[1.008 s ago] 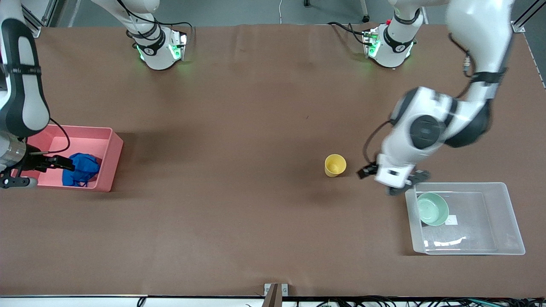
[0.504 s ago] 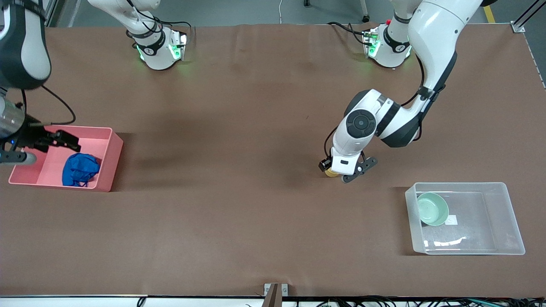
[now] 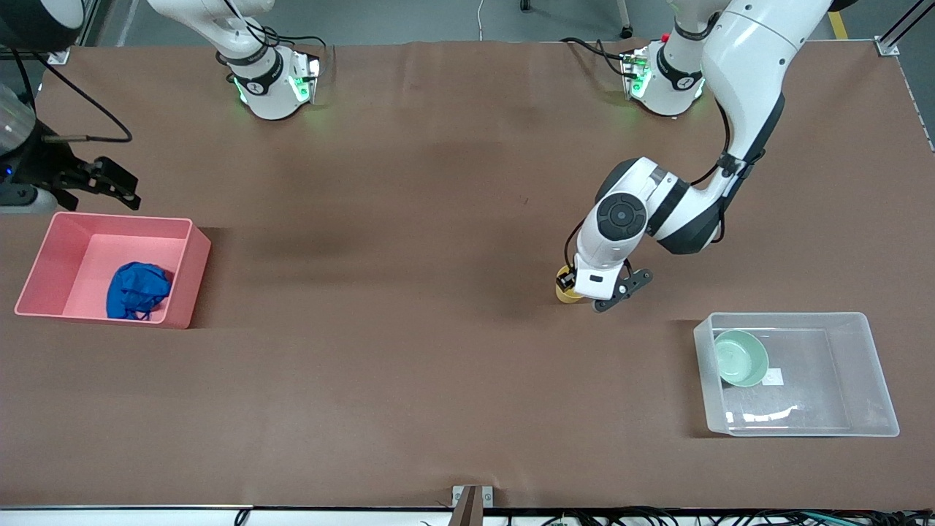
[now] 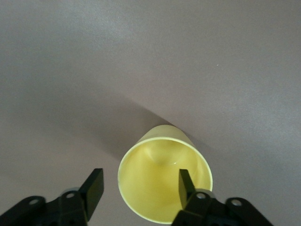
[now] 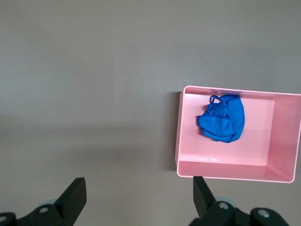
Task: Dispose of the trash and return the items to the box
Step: 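Grasp the yellow cup with the left gripper and lift it, then carry the yellow cup over the box and set it into the bowl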
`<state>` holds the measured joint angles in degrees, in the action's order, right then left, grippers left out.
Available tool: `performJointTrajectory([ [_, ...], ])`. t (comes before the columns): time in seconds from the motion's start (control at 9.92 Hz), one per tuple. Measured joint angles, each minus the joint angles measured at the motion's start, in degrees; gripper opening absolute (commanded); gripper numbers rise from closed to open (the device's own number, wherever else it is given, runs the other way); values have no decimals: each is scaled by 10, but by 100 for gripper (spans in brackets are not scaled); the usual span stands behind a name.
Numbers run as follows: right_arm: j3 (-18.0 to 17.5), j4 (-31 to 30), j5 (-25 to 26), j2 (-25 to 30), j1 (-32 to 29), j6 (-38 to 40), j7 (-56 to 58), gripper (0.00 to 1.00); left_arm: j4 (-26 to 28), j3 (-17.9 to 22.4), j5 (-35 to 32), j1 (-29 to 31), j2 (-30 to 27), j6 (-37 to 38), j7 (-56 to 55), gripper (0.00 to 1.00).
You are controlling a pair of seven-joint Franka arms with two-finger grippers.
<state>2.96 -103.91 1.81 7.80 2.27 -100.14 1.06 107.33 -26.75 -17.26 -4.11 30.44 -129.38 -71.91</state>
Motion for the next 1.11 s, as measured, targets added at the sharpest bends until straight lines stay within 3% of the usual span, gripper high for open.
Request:
performJointTrajectory([
  [0.1,0,9,1,3,0,-3,0,100,1,0,0,0,4,-6,-3,2],
  [0.4,3,47,3,-1,0,5,0,100,-6,1,0,10,6,-14,-4,0],
  [0.71,4,57,3,-8,0,31,0,100,-65,1,-1,30,-31,28,6,0],
  [0.91,4,57,3,-9,0,42,0,100,-130,2,-3,62,-59,111,88,0],
  [1.11,4,58,3,-11,0,43,0,100,-149,4,-5,140,-65,125,234,0],
])
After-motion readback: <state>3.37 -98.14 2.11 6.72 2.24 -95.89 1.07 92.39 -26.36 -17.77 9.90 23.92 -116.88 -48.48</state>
